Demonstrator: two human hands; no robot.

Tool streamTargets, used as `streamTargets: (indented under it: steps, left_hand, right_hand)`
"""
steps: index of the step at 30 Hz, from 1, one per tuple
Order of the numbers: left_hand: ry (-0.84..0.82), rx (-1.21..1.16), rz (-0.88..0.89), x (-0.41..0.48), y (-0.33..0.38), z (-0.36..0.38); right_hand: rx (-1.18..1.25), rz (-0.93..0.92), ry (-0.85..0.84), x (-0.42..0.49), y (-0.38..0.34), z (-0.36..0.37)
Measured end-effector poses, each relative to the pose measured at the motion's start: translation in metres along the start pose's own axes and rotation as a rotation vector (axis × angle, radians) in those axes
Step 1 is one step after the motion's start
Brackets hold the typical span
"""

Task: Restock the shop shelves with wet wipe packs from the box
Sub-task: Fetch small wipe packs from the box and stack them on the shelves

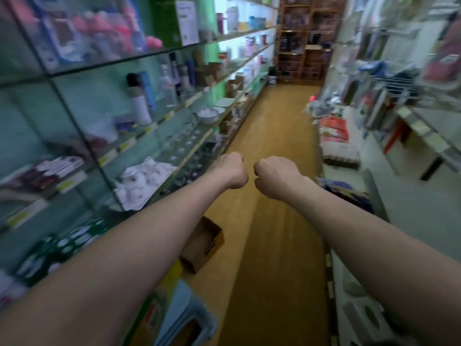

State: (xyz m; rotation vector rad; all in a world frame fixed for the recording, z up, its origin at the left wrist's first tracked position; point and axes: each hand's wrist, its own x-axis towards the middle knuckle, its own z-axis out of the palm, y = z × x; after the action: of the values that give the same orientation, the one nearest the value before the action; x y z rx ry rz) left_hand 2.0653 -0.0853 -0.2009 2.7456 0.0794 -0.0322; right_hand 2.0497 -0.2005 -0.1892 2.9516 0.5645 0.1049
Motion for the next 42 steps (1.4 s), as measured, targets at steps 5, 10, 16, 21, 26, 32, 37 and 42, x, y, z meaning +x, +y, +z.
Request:
streamTargets:
  steps: [5, 10, 16, 21, 26, 32, 37, 42]
  left_hand:
    - [-0.004, 0.028, -0.140, -0.045, -0.085, -0.028]
    - [-0.012, -0.018, -0.293, -0.087, -0.161, -0.039]
    - [-0.058, -0.094, -0.465, -0.138, -0.257, -0.039]
    - [-0.143, -0.129, -0.548, -0.167, -0.341, -0.022]
    - [-0.233, -0.237, -0.633, -0.180, -0.410, 0.010]
    - [-0.334, -0.248, -0.686, -0.184, -0.456, 0.051]
    - [-0.361, -0.343, -0.723, -0.176, -0.483, 0.090]
    - [-0.370, -0.468, -0.849, -0.176, -0.513, 0.130]
  right_hand:
    - [0.073, -0.190, 0.028, 0.004, -0.086, -0.006]
    - [0.072, -0.352, -0.035, 0.005, -0.171, -0.002]
    - [0.089, -0.477, -0.158, 0.005, -0.272, 0.023]
    - [0.109, -0.516, -0.212, 0.003, -0.343, 0.056]
    - [0.104, -0.477, -0.368, 0.009, -0.392, 0.101]
    - [0.058, -0.457, -0.453, 0.014, -0.419, 0.153]
    - [0.028, -0.454, -0.514, 0.022, -0.430, 0.198]
    - [0.033, -0.509, -0.589, 0.023, -0.452, 0.246]
